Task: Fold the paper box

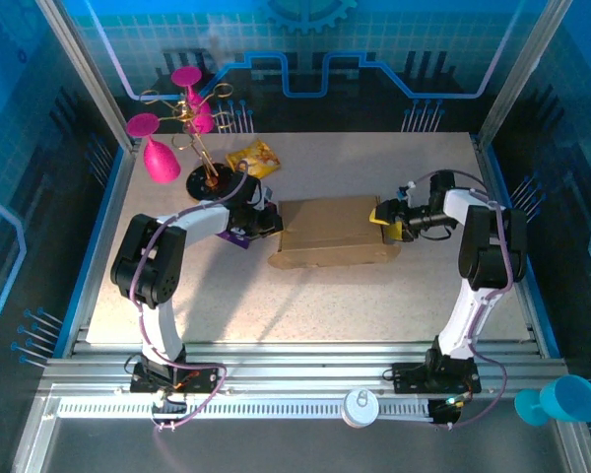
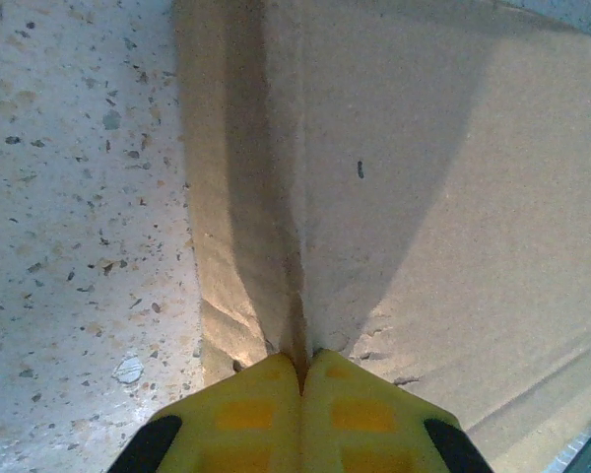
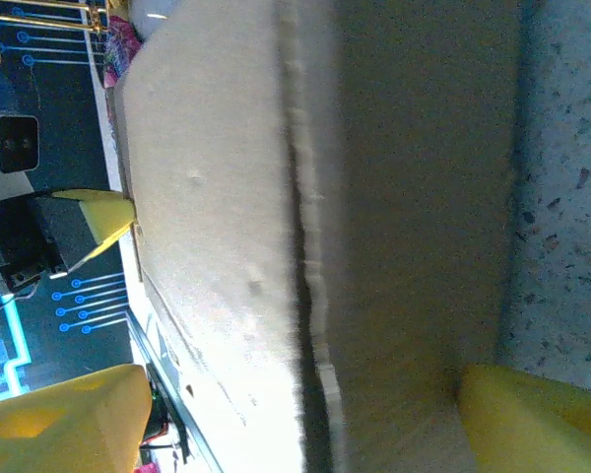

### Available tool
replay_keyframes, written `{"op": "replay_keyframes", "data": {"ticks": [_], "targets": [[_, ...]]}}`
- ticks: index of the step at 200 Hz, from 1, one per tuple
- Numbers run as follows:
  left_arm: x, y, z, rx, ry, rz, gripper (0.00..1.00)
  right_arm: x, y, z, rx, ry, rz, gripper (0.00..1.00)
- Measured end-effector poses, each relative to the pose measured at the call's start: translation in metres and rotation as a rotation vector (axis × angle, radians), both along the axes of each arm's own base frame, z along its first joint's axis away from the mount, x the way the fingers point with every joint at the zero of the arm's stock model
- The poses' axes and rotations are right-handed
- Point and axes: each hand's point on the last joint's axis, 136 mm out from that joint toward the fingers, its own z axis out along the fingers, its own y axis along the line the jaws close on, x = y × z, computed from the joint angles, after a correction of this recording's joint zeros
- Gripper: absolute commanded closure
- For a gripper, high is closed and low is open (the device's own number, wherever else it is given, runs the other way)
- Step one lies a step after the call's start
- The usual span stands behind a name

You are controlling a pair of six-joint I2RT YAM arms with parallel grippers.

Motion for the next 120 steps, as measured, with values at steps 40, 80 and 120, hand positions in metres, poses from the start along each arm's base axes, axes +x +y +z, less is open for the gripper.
{"op": "replay_keyframes", "data": {"ticks": [40, 80, 120], "targets": [[0.000, 0.000, 0.000, 0.002, -0.007, -0.011, 1.00, -0.001, -0.004, 0.002, -0.023, -0.007, -0.010, 0.17], [0.000, 0.001, 0.000, 0.000, -0.005, -0.011, 1.00, 0.000, -0.012, 0.011, -0.027, -0.029, -0.030, 0.17], [0.000, 0.002, 0.000, 0.000, -0.006, -0.013, 1.00, -0.005, 0.001, -0.009, -0.005, 0.033, 0.001, 0.18]]}}
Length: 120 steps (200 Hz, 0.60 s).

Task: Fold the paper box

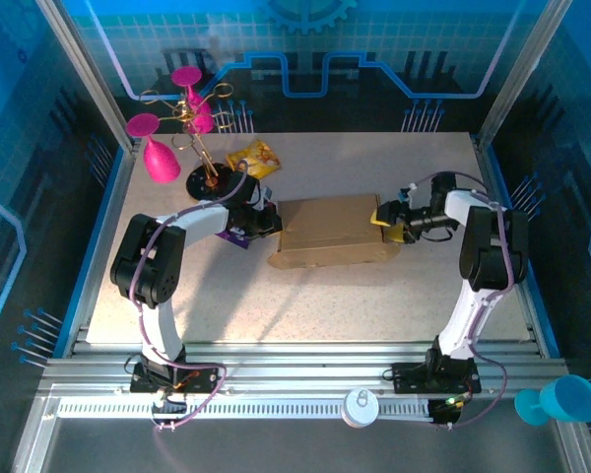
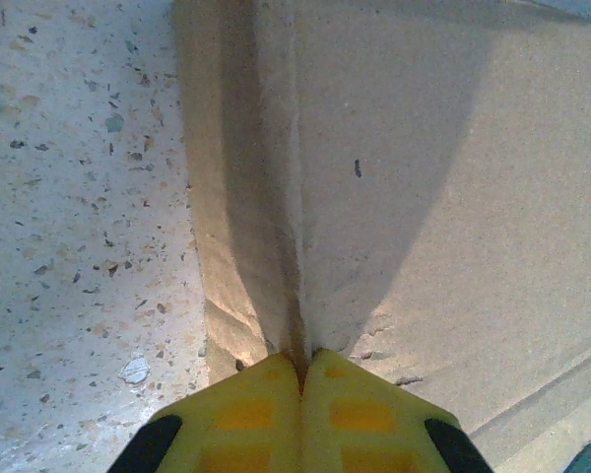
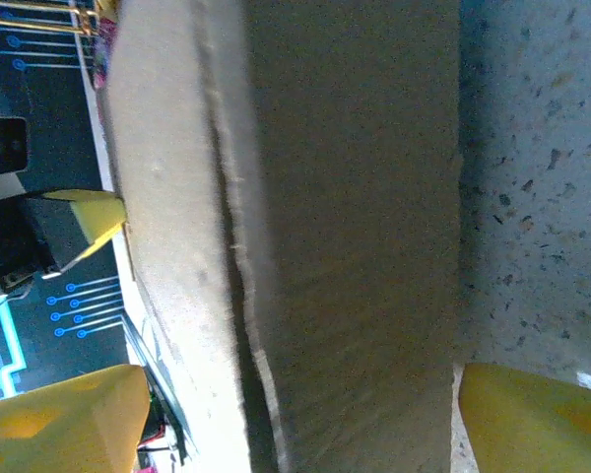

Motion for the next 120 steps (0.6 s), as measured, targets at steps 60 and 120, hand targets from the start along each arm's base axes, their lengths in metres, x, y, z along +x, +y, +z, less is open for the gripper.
{"op": "replay_keyframes", "data": {"ticks": [60, 120], "targets": [[0.003, 0.005, 0.000, -0.007, 0.000, 0.012, 1.00, -0.004, 0.029, -0.006, 0.098, 0.035, 0.030, 0.27], [0.004, 0.021, 0.002, -0.019, 0.029, 0.092, 0.52, -0.010, 0.040, -0.006, 0.218, 0.099, -0.037, 0.42]]}}
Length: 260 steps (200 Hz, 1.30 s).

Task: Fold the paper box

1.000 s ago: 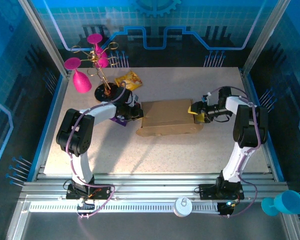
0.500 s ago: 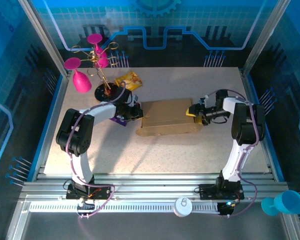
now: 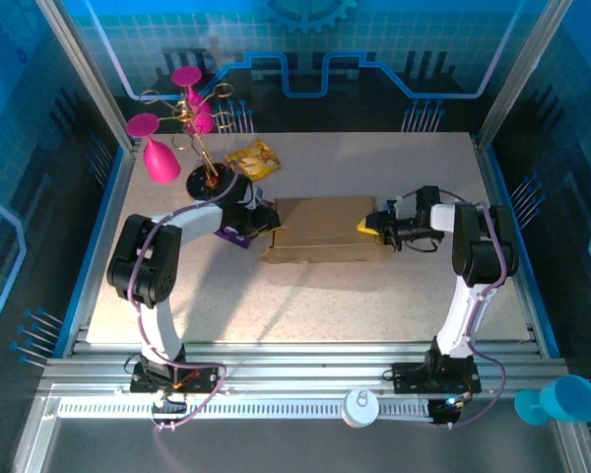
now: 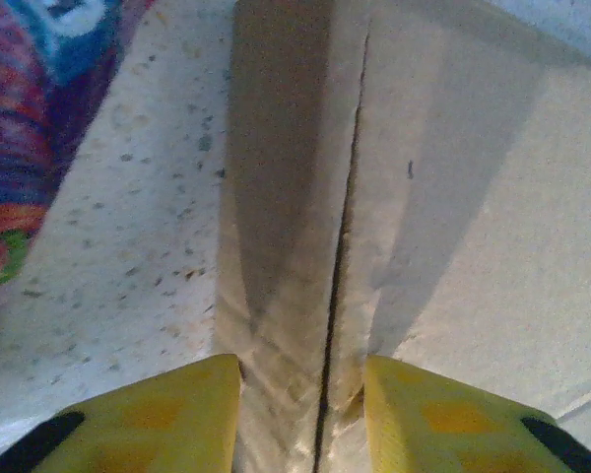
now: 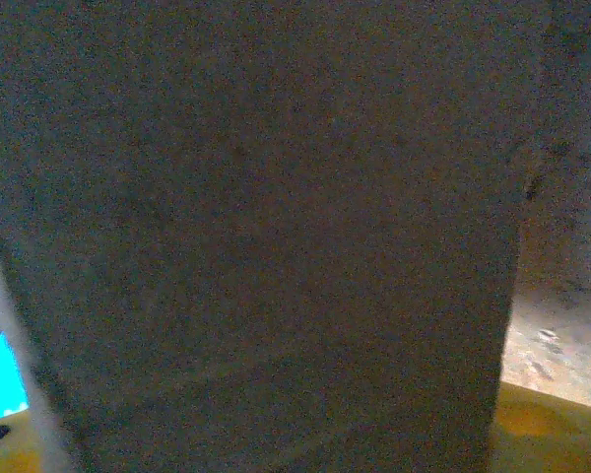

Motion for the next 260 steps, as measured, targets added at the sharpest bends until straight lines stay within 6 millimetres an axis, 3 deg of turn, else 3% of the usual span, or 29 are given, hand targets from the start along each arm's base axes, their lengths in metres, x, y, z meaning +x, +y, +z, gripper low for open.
{"op": "replay_keyframes", "data": {"ticks": [18, 64, 87, 125, 170, 191, 199, 224, 260], "targets": [[0.002, 0.009, 0.016, -0.034, 0.002, 0.069, 0.46, 0.003, 0.002, 0.007, 0.031, -0.002, -0.018, 0.44], [0.018, 0.031, 0.104, -0.213, -0.113, 0.246, 0.38, 0.012, -0.002, 0.021, 0.095, 0.049, -0.079, 0.50], [0.017, 0.040, 0.123, -0.258, -0.120, 0.304, 0.35, 0.017, -0.010, 0.029, 0.115, 0.089, -0.127, 0.52], [0.008, 0.042, 0.127, -0.291, -0.076, 0.356, 0.31, 0.021, -0.015, 0.052, 0.165, 0.139, -0.198, 0.55], [0.003, 0.043, 0.117, -0.325, -0.004, 0.417, 0.26, 0.015, -0.013, 0.069, 0.257, 0.233, -0.279, 0.56], [0.003, 0.045, 0.116, -0.337, 0.014, 0.432, 0.25, 0.010, -0.013, 0.078, 0.284, 0.262, -0.300, 0.57], [0.003, 0.046, 0.115, -0.340, 0.025, 0.438, 0.18, 0.009, -0.012, 0.082, 0.289, 0.267, -0.303, 0.57], [0.005, 0.045, 0.115, -0.352, 0.054, 0.435, 0.13, 0.004, -0.012, 0.101, 0.298, 0.241, -0.295, 0.57], [0.007, 0.040, 0.114, -0.388, 0.081, 0.422, 0.12, -0.015, -0.009, 0.115, 0.286, 0.244, -0.266, 0.57]]}}
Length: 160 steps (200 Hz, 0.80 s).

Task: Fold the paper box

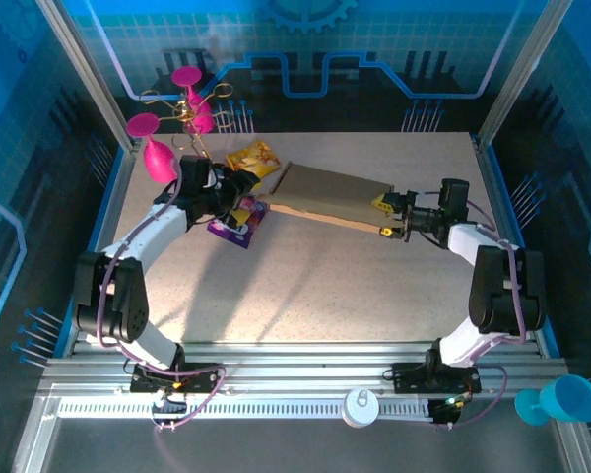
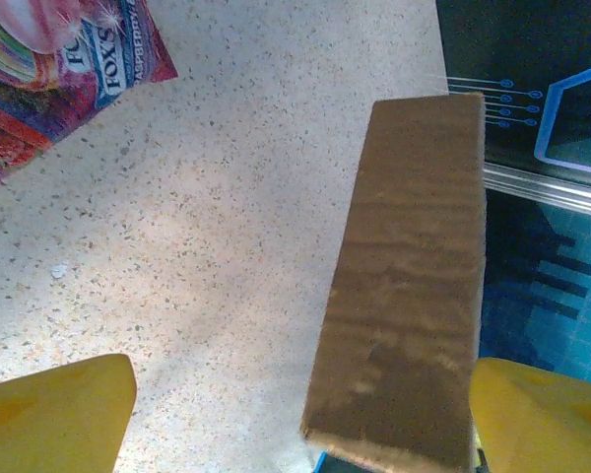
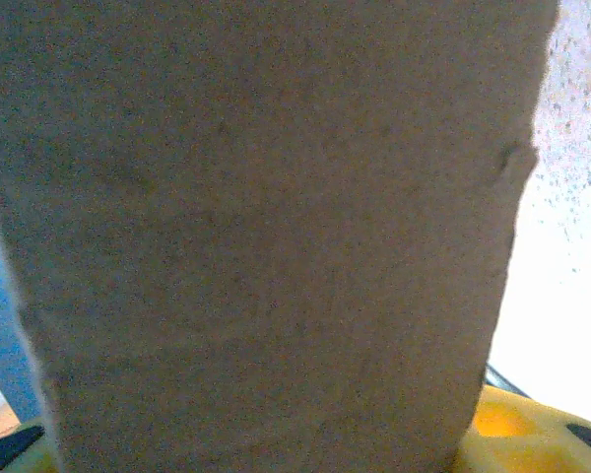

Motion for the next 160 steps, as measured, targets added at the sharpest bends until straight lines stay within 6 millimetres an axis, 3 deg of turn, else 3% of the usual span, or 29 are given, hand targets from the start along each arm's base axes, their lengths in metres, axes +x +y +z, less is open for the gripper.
{"op": "replay_keyframes", "data": {"ticks": [60, 120, 160], "targets": [[0.000, -0.012, 0.013, -0.099, -0.010, -0.042, 0.11, -0.027, 0.003, -0.005, -0.025, 0.056, 0.031, 0.57], [-0.018, -0.022, -0.010, -0.168, 0.042, -0.083, 0.11, -0.036, 0.011, -0.002, -0.026, 0.052, 0.055, 0.57], [-0.018, -0.036, -0.009, -0.205, 0.029, -0.107, 0.14, -0.043, 0.013, -0.007, -0.018, 0.078, 0.052, 0.57]]}}
